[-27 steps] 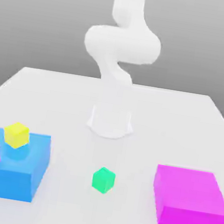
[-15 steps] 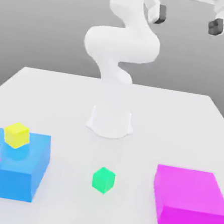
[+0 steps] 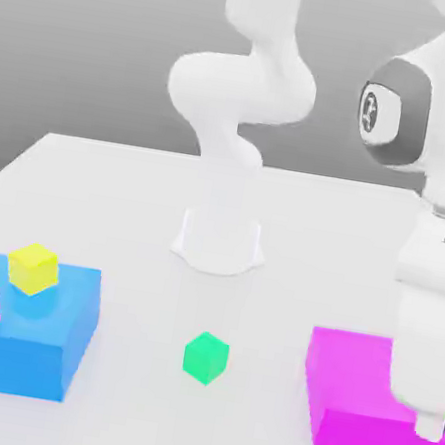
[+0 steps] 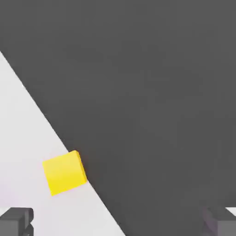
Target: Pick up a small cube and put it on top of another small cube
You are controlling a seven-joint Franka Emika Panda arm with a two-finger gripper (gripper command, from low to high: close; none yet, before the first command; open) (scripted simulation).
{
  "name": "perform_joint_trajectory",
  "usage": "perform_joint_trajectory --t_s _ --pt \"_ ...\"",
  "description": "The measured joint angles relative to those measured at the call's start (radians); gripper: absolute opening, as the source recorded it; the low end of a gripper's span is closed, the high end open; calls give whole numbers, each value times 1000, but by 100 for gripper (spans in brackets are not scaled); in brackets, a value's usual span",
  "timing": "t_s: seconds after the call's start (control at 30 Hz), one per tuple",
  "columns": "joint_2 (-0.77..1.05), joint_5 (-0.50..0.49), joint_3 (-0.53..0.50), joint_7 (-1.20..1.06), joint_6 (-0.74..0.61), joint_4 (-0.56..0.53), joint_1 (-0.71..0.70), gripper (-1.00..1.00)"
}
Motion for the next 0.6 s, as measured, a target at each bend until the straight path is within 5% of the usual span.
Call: perform_joint_trajectory --t_s 0.3,0.33,0.6 --pt "322 -92 15 -84 127 64 51 0" --pt "349 -94 13 -83 147 70 52 -100" --pt "326 -93 14 -85 128 65 53 -100"
